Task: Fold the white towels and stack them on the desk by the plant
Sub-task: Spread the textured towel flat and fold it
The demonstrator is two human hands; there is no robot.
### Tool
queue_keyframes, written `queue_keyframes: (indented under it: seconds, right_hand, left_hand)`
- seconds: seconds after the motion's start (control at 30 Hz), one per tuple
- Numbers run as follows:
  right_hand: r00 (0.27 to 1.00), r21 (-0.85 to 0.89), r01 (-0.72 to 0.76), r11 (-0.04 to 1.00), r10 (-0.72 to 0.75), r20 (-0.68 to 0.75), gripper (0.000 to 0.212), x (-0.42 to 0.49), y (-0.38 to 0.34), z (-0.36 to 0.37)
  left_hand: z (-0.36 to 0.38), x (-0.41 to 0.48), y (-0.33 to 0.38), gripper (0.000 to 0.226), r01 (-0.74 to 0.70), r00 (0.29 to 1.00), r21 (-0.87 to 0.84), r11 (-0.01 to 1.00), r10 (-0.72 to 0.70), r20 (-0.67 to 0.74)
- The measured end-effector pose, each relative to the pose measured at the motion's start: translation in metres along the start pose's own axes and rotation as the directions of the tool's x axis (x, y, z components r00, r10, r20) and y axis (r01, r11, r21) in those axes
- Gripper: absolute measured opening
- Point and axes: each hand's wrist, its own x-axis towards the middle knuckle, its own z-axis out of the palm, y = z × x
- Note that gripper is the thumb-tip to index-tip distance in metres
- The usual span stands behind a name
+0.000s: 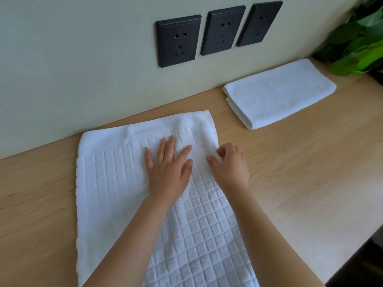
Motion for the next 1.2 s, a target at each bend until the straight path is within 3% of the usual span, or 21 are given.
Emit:
queue_keyframes:
  seconds: [0.13, 0.23, 0.3, 0.4, 0.53, 0.67, 0.8, 1.0, 1.07, 1.2]
  right_hand:
    - [0.995, 0.032, 0.078, 0.996, -0.076, -0.061, 0.026, 0.002, 0.003, 0.005]
    - [0.986, 0.018, 0.163, 0.987, -0.162, -0.038, 0.043, 0.009, 0.006, 0.007]
    - [0.979, 0.028, 0.205, 0.978, -0.205, 0.003, 0.048, 0.015, 0.009, 0.007]
    - [0.963, 0.008, 0.269, 0.963, -0.269, 0.02, 0.049, 0.028, 0.013, 0.008]
    - [0.945, 0.014, 0.326, 0.945, -0.325, -0.036, 0.043, 0.049, 0.01, 0.014]
    - [0.936, -0.083, 0.336, 0.938, -0.342, -0.078, 0.04, 0.07, 0.004, 0.019]
    - [0.971, -0.134, 0.225, 0.965, -0.234, -0.053, 0.043, 0.084, -0.003, 0.019]
    - [0.992, -0.059, 0.091, 0.994, -0.096, -0.081, 0.025, 0.095, -0.007, 0.02]
    - [0.99, -0.029, 0.125, 0.992, -0.127, -0.068, 0.017, 0.093, -0.011, 0.016]
    - [0.973, 0.241, 0.23, 0.943, -0.227, -0.04, 0.014, 0.072, -0.023, -0.01]
  left_hand:
    - [0.003, 0.034, 0.005, 0.03, -0.094, 0.985, -0.129, 0.987, 0.073, -0.154]
    - [0.0, 0.074, 0.015, 0.038, -0.172, 0.983, -0.145, 0.974, 0.159, -0.092]
    - [0.0, 0.098, 0.02, 0.042, -0.139, 0.99, -0.114, 0.984, 0.138, -0.017]
    - [0.003, 0.123, 0.025, 0.041, -0.097, 0.995, -0.002, 0.995, 0.097, -0.002]
    - [0.005, 0.144, 0.026, 0.038, -0.062, 0.998, 0.005, 0.998, 0.062, -0.023]
    - [0.006, 0.153, 0.026, 0.04, -0.043, 0.999, -0.028, 0.999, 0.042, -0.014]
    - [0.005, 0.159, 0.027, 0.029, -0.043, 0.999, -0.063, 0.997, 0.041, -0.03]
    - [0.008, 0.157, 0.022, 0.02, -0.091, 0.992, -0.178, 0.98, 0.074, -0.102]
    - [0.009, 0.154, 0.02, 0.022, -0.146, 0.983, -0.239, 0.96, 0.115, -0.14]
    - [-0.01, 0.14, 0.019, 0.048, -0.307, 0.945, -0.426, 0.851, 0.221, -0.241]
